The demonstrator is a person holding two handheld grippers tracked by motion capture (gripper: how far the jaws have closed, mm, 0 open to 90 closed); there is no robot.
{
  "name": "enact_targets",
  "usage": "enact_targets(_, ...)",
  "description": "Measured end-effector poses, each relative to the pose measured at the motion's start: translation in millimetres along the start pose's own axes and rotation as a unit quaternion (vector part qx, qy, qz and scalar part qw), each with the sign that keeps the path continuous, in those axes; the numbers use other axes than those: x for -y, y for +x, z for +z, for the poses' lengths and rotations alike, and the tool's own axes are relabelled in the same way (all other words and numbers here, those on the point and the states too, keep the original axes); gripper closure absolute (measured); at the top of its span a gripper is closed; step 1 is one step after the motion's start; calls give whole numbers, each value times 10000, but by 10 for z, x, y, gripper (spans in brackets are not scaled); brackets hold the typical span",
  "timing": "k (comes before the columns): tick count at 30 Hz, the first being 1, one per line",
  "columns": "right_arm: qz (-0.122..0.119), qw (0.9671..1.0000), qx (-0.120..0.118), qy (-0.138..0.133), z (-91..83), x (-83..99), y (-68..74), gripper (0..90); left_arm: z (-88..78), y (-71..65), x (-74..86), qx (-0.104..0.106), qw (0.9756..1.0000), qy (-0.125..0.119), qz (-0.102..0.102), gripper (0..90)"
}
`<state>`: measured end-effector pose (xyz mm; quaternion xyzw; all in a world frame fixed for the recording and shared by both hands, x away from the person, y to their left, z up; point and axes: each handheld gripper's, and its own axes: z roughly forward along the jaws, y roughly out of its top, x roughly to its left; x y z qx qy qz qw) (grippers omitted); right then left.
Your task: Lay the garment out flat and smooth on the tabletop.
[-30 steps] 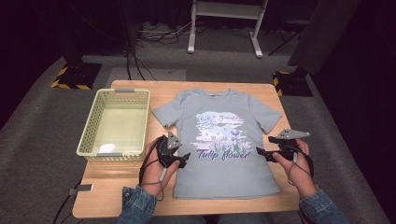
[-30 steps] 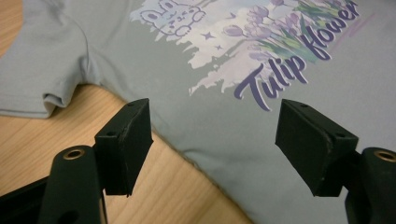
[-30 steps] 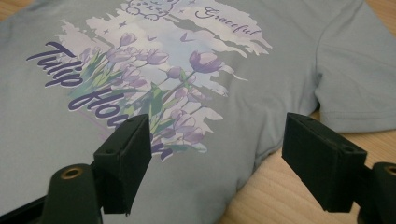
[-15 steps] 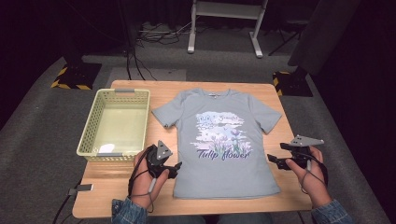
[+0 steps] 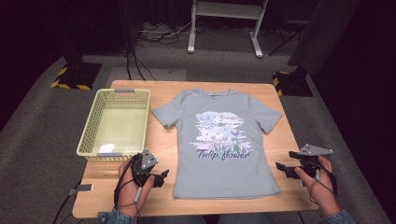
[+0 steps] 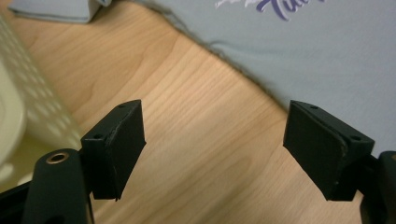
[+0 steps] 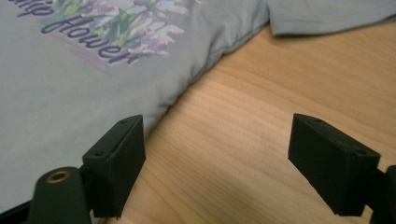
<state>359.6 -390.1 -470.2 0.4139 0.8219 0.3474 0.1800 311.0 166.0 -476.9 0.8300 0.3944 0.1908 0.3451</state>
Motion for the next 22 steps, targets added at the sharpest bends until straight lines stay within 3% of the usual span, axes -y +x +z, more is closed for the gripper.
enact_targets(14,208,9995,121,209,26,373,-90,197,-3,123,378,-73,9991,169,-386,212)
enact_targets(17,235,9995,194,69,29,431,-94,185,18,153,432,-4,9988,5,-492,191)
enact_targets(22,271,9992,263,-88,41,468,-75,156,24,150,432,-112,9987,21,-487,188)
